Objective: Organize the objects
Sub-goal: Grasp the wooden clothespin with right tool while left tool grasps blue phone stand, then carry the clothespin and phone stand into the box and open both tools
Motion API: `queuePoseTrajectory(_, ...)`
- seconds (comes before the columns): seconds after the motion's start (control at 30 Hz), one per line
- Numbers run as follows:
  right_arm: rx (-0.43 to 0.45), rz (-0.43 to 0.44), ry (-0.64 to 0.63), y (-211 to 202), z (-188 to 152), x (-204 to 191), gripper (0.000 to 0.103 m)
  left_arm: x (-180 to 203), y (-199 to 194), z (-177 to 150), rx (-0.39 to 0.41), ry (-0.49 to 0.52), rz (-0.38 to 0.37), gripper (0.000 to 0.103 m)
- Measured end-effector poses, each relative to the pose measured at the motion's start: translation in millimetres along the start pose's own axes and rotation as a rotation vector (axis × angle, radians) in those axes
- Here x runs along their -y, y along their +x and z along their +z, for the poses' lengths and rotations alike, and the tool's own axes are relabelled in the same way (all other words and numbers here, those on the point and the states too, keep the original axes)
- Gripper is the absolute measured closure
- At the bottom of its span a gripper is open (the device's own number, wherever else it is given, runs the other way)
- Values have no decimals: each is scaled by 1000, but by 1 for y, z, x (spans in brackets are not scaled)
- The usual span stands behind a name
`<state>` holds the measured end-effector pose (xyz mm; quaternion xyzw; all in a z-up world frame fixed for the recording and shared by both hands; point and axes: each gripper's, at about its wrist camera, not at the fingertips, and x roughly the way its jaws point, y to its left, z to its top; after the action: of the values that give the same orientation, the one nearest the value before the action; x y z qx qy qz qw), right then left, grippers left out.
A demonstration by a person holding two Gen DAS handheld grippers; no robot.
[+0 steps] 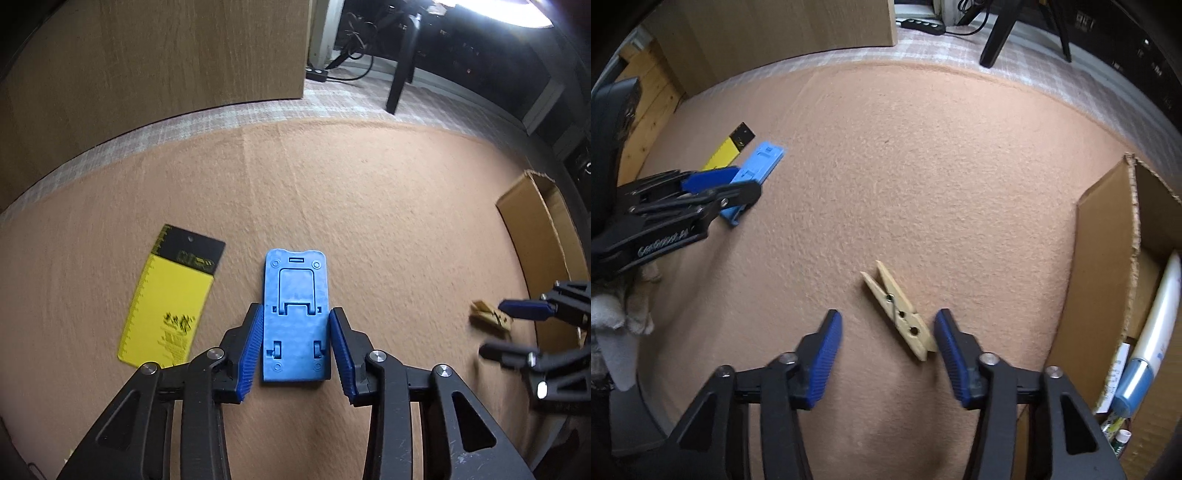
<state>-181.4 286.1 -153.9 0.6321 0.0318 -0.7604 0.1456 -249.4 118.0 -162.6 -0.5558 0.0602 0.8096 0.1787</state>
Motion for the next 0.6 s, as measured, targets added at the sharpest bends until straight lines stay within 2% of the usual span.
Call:
queuePoseTrajectory(0.13,13,-2,31,-3,-3,10,85,6,-5,-14,5,2,-20,64)
queuePoseTrajectory(0.23,20,12,53,-4,-6,14,92,13,-8,-24,5,7,-33,64)
queuePoseTrajectory(0.6,77,73,126,-17,-29,23,92,29,-22,-52,-7,-41,-119,64)
